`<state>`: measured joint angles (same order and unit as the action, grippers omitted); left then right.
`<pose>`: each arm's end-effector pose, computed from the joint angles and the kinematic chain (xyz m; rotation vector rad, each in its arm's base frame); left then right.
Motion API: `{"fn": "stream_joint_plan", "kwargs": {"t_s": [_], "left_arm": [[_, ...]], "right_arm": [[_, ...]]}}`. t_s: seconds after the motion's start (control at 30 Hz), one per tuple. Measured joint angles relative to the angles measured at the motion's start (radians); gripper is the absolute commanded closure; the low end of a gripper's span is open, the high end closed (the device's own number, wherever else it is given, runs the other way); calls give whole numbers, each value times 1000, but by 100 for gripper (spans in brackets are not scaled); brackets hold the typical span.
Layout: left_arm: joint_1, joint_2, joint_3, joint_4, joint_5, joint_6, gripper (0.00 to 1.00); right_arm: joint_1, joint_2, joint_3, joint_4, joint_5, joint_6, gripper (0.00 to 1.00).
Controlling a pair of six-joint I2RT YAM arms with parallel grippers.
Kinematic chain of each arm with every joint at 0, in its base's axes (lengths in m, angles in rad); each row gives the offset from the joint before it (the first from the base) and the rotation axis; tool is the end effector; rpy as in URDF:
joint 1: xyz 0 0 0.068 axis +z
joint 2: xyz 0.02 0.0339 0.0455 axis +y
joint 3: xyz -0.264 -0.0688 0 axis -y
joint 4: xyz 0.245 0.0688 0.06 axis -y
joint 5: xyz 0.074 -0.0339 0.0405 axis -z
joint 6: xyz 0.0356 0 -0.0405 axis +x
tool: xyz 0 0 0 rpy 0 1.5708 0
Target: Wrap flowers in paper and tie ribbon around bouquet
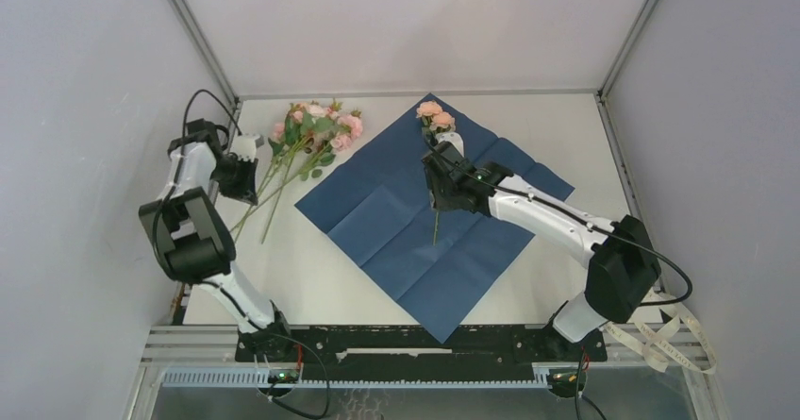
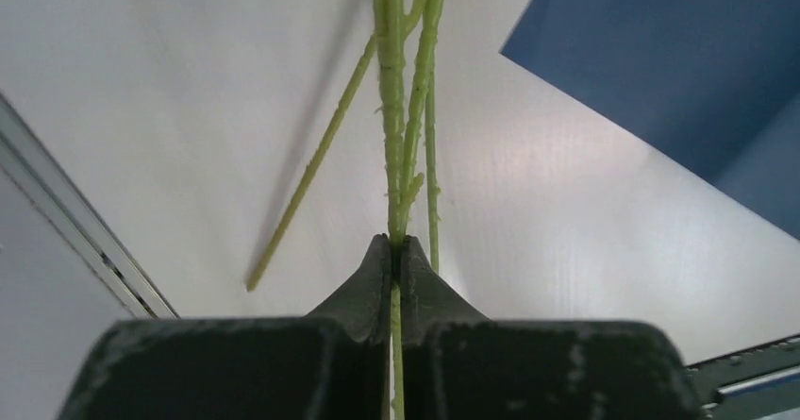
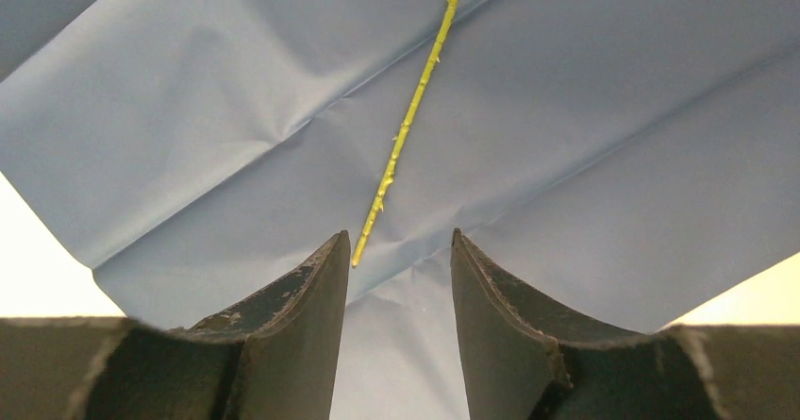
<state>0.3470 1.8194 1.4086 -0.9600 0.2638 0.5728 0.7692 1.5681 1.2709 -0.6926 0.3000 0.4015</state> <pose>0.3371 0.1120 0.2203 0.3574 2.8166 -0.2111 0.2447 0.2223 0.2728 -0.3454 2.4744 0.0978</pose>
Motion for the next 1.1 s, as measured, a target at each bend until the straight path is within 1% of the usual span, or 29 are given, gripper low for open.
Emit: {"fn": "stream_joint_plan", "kwargs": {"t_s": [0.13,0.2,0.33,0.37,0.4,0.47,0.5,0.53,0.6,0.73,0.9,1.0,1.1], "left_arm": [[39,-138,-75,3,79,-71,100],[49,-173,-129,11,92,-96,100],[87,-218,-250,28,109,-140,91],[101,-229,-270,34,106,-147,87],[112,-239,-285,40,102,-150,79],[127,-262,-304,51,85,-148,59],[130,-273,-309,55,77,-143,50],[132,-280,-311,57,71,-135,46],[132,-284,-311,56,71,-117,44],[131,-275,-311,49,72,-100,44],[115,-243,-298,37,55,-110,46],[69,-206,-253,33,28,-135,48],[22,-145,-172,43,-7,-192,49]], "right_arm": [[33,-36,0,-17,31,-4,47],[43,-48,0,-19,39,-5,47],[58,-66,-3,-19,53,-8,47],[61,-69,-6,-19,59,-9,47],[63,-70,-10,-22,63,-10,47],[69,-70,-18,-25,71,-11,46],[71,-71,-22,-27,75,-11,46],[75,-71,-24,-34,80,-11,46],[83,-70,-25,-44,90,-11,46],[102,-70,-25,-62,114,-10,46],[131,-83,-49,-60,138,-6,45],[135,-126,-107,-44,137,-7,45],[127,-179,-158,-28,134,-8,45]]}}
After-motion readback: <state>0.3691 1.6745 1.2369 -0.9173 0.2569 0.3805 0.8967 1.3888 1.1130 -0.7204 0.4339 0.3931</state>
